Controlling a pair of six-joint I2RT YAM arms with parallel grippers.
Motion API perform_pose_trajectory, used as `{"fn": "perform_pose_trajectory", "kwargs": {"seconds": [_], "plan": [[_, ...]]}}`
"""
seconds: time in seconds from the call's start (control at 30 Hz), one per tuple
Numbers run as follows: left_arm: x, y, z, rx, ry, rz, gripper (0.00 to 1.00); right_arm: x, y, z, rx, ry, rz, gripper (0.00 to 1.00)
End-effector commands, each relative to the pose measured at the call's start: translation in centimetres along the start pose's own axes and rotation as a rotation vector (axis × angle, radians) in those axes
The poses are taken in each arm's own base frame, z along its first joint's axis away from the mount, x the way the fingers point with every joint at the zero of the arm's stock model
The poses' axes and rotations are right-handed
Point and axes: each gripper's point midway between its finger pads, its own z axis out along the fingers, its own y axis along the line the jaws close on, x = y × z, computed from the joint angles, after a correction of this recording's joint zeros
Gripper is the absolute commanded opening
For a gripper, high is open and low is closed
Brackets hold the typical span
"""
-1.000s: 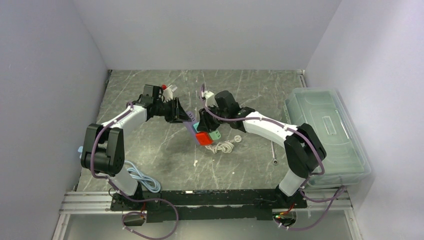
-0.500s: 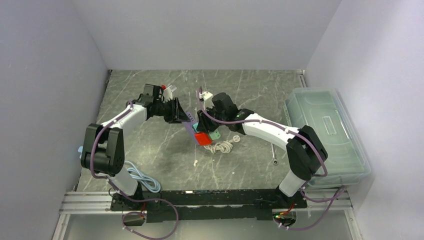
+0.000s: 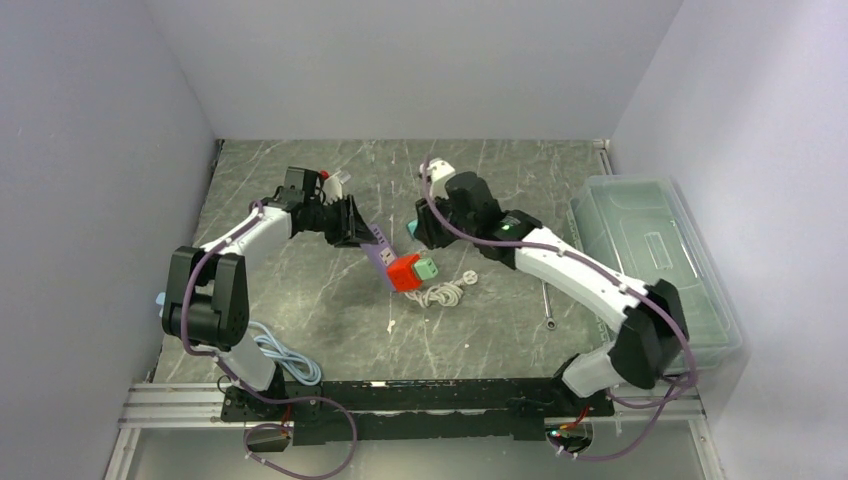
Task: Pull the plug off the socket
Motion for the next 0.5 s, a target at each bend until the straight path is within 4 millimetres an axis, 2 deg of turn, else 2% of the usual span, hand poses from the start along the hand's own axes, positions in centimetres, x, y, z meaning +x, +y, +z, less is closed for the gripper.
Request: {"fn": "perform_pose_trajectory", "kwargs": {"seconds": [0.0,0.07,0.2,0.37,0.47], "plan": [[-1.7,-3.0,-1.8,0.142,-0.039,0.068,0.00,-4.0,-4.3,-5.6,0.213,-0.116,0.082,0.00],[-1.7,-3.5,-2.2,0.160,-0.041,0.090,0.00,-2.8,-7.3,-6.7,0.292,-0.102,0.147,0.00],[-1.8,-4.8,-3.0,0.201,-0.057,0.131,0.00,1.1,-12.6,-8.1,0.467,-0.047,0.231,0.00],[-1.9,-5.8,-3.8,0.230,-0.071,0.169,0.00,7.0,-17.3,-8.2,0.641,0.100,0.319,0.00],[-1.9,-6.1,-3.9,0.234,-0.077,0.177,0.00,9.4,-19.4,-7.7,0.699,0.160,0.360,0.00]]}}
